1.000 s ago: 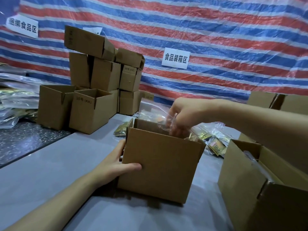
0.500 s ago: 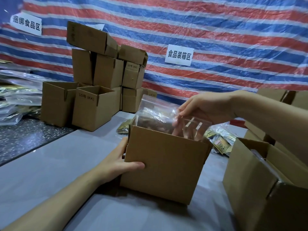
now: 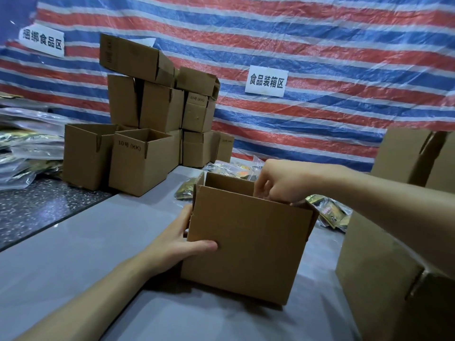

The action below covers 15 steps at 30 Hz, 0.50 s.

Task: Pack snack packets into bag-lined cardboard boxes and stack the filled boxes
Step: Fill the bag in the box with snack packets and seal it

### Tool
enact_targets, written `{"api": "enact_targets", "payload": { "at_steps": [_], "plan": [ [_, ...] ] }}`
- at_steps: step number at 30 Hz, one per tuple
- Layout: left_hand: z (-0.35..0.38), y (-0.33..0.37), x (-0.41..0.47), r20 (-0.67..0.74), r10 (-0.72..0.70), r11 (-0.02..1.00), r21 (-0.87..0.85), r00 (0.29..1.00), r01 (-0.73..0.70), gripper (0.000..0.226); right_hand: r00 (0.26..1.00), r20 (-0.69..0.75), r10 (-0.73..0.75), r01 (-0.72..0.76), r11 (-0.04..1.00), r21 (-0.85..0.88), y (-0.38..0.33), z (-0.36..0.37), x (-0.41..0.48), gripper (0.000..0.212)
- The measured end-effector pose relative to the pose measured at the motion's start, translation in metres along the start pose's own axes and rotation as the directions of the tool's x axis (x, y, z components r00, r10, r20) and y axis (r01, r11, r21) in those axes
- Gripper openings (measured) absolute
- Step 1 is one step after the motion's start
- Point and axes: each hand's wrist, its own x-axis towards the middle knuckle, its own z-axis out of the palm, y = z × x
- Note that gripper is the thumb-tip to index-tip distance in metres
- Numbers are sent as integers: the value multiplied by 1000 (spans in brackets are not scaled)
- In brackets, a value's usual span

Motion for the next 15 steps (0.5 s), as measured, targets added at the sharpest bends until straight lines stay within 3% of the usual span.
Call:
{"api": "enact_targets", "payload": {
  "at_steps": [3,4,9,13,15],
  "plan": [
    [-1,-1,0,4,9,1000,8,1000,-9,96,998,61,18,-31,972,233,0,4,0,23],
    [-1,-1,0,9,12,1000,6,1000,-12,94,996,89,15,-36,970,239,-2,5,0,22],
    [-1,0,1,19,27,999,32,999,-28,85,987,162,5,14,993,-118,-12,-5,-6,26],
    [-1,-1,1,17,18,1000,23,1000,-18,84,987,-123,-108,61,940,-334,-18,-23,-17,13],
    [-1,-2,1,8,16,999,34,1000,-16,89,967,-184,-175,90,914,-395,-19,-22,-18,10]
  ]
}}
